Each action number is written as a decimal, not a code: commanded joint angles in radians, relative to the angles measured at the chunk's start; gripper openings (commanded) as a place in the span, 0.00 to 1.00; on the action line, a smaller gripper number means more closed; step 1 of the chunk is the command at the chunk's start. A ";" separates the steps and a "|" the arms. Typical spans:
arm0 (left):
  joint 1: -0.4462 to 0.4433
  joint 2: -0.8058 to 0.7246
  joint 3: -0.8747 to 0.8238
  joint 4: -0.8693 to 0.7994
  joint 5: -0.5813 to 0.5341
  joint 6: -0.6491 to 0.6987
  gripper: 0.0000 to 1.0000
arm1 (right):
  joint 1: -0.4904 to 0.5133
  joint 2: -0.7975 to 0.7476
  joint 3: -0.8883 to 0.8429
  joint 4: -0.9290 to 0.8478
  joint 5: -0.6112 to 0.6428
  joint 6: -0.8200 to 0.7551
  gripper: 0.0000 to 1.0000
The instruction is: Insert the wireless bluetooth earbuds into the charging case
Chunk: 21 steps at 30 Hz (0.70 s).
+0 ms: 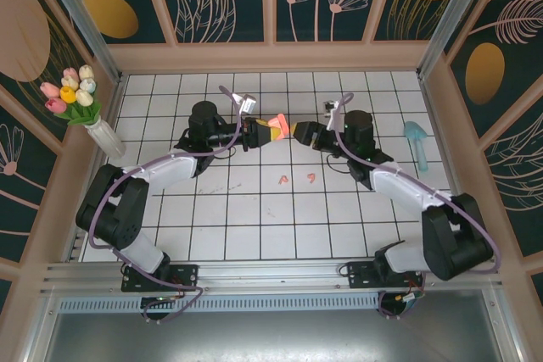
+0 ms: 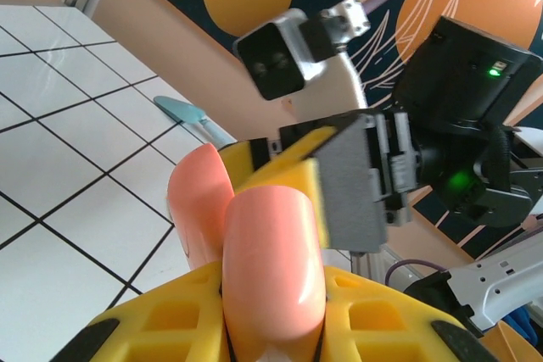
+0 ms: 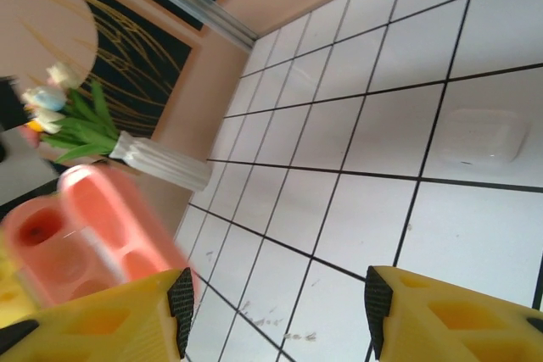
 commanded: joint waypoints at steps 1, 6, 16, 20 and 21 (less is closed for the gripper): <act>-0.006 -0.029 -0.006 0.060 0.024 0.002 0.04 | -0.014 -0.071 -0.044 0.085 -0.104 0.013 0.58; -0.006 -0.029 -0.025 0.154 0.000 -0.059 0.04 | -0.015 -0.064 -0.090 0.243 -0.131 0.133 0.57; -0.006 -0.022 -0.069 0.345 -0.075 -0.187 0.03 | 0.005 0.013 -0.113 0.491 -0.082 0.318 0.53; -0.007 -0.015 -0.099 0.445 -0.114 -0.251 0.03 | 0.008 0.042 -0.107 0.551 -0.068 0.362 0.52; -0.007 -0.013 -0.107 0.474 -0.126 -0.269 0.03 | 0.008 0.054 -0.103 0.574 -0.068 0.378 0.52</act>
